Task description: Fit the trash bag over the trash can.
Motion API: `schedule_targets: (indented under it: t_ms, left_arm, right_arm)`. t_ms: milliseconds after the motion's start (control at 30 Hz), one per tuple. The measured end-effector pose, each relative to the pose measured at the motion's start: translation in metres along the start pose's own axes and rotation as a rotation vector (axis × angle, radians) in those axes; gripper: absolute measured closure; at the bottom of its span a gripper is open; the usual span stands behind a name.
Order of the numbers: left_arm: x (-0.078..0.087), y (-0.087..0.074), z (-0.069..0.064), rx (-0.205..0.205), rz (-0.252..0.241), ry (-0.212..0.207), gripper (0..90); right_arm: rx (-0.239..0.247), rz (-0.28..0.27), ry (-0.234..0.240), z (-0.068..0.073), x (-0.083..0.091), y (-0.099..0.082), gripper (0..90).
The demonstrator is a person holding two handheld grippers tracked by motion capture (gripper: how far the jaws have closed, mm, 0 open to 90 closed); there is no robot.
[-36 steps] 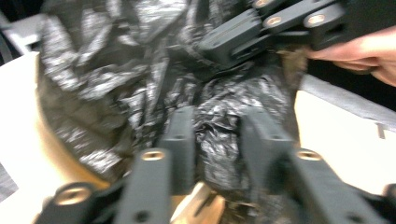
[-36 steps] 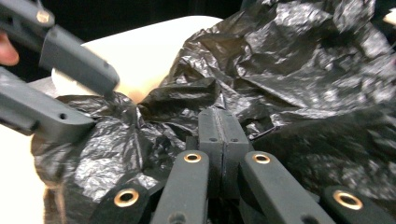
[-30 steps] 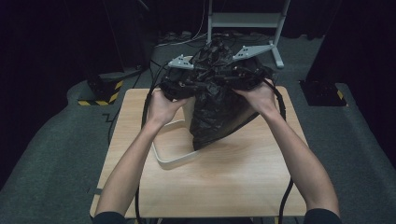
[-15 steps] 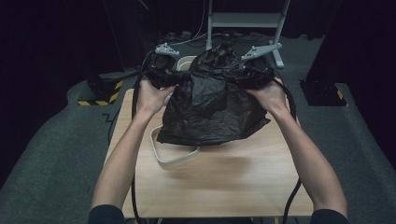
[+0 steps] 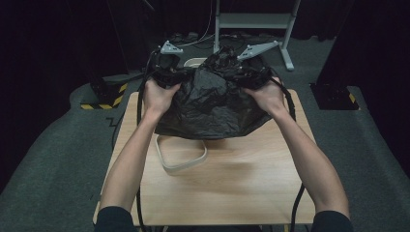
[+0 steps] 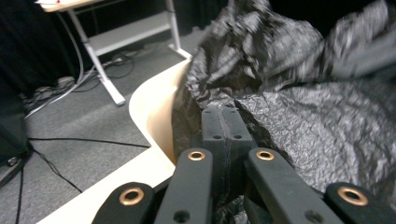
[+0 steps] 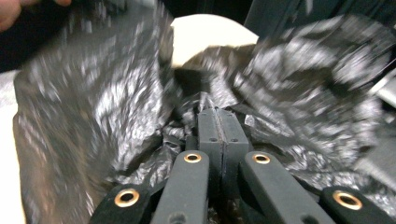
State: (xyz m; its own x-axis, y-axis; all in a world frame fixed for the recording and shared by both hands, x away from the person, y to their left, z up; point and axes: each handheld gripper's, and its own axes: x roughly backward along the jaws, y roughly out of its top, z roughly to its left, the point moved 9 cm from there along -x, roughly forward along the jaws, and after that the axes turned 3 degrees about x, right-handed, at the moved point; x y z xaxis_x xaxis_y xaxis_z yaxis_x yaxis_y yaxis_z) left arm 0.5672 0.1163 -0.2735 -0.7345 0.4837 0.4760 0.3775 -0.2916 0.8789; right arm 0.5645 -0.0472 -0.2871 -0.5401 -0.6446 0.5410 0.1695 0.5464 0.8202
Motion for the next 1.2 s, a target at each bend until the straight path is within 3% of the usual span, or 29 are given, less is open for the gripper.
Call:
schedule_targets:
  t_ms: [67,133,233,267,433,533,633,733,867,967,1100,1200]
  left_arm:
    - [-0.001,0.001,0.004,0.022,-0.011,0.002,89.8]
    - [-0.005,0.001,0.006,0.033,-0.015,0.006,89.8]
    - [-0.011,-0.001,0.007,0.039,-0.002,0.015,89.7]
    - [-0.012,-0.001,0.007,0.037,0.002,0.016,89.7]
    - [-0.016,-0.006,0.004,0.019,0.02,0.023,89.7]
    - [-0.019,-0.007,0.003,0.028,0.023,0.013,89.7]
    - [-0.019,-0.007,0.002,0.028,0.016,0.005,89.7]
    - [-0.019,-0.007,0.001,0.022,0.018,0.003,89.6]
    - [-0.019,-0.008,0.002,0.026,0.015,-0.004,89.6]
    - [-0.018,-0.008,0.001,0.042,0.001,-0.022,89.5]
    - [-0.013,-0.005,-0.001,0.062,-0.016,-0.046,89.2]
    - [-0.007,0.0,-0.001,0.061,-0.031,-0.04,89.2]
  right_arm:
    - [-0.016,0.058,0.031,0.001,-0.015,-0.007,89.8]
    - [-0.036,0.082,0.052,0.002,-0.024,-0.011,88.8]
    - [-0.046,0.055,0.045,0.001,-0.021,-0.01,76.9]
    - [-0.041,0.027,0.031,0.001,-0.016,-0.007,72.6]
    - [-0.061,-0.093,-0.131,-0.018,0.023,0.008,57.9]
    - [-0.072,-0.059,-0.184,-0.028,0.024,0.003,50.5]
    - [-0.105,-0.01,-0.183,-0.035,0.01,-0.008,46.9]
    - [-0.121,0.012,-0.182,-0.037,0.0,-0.013,54.7]
    - [-0.044,0.059,-0.239,-0.035,-0.004,-0.014,78.0]
    - [0.007,0.069,-0.282,-0.034,-0.001,-0.011,87.8]
    - [0.036,0.023,-0.264,-0.026,0.002,-0.001,89.3]
    - [0.006,0.012,-0.189,-0.02,-0.005,0.003,89.5]
